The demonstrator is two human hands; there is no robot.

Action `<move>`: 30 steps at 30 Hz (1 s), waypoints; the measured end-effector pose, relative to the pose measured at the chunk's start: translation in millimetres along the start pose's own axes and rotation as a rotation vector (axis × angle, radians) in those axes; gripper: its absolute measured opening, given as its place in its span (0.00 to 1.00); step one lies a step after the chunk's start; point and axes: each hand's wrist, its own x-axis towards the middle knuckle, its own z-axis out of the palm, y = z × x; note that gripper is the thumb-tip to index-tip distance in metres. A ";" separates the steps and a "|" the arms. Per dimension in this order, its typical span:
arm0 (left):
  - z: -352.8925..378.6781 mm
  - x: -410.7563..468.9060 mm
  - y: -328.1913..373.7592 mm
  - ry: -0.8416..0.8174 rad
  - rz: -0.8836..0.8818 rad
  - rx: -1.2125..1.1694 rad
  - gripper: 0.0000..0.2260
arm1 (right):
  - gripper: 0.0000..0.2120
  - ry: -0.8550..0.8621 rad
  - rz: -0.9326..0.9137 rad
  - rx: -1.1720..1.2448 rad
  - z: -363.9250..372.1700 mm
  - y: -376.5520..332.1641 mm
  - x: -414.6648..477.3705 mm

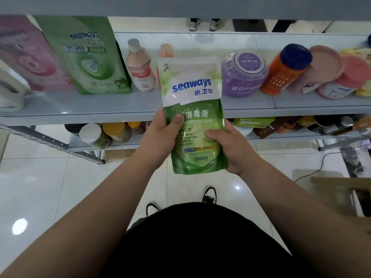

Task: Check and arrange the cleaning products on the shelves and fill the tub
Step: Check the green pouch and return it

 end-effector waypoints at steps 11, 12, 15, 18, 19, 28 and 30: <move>-15.3 -16.4 -25.5 -0.298 -0.138 -0.387 0.35 | 0.15 0.049 -0.283 -0.713 71.3 20.9 -38.1; -18.6 -16.3 -27.4 -0.363 -0.169 -0.495 0.32 | 0.15 0.029 -0.260 -0.685 75.4 18.8 -42.5; -33.7 -18.2 -29.2 -0.438 -0.296 -0.683 0.23 | 0.15 0.163 -0.237 -0.570 70.9 16.6 -37.3; -42.1 -23.5 -27.2 -0.488 -0.379 -0.765 0.19 | 0.22 0.205 -0.089 -0.331 62.7 18.0 -28.3; -43.7 -24.8 -26.6 -0.493 -0.402 -0.781 0.20 | 0.23 0.139 -0.010 -0.167 60.0 21.2 -25.3; -24.2 -3.8 -10.2 -0.355 -0.380 -0.538 0.12 | 0.18 0.172 -0.015 0.212 42.9 -3.4 -6.1; -15.3 6.0 -9.5 -0.285 -0.311 -0.393 0.10 | 0.12 0.201 -0.079 0.172 37.2 -13.0 -2.2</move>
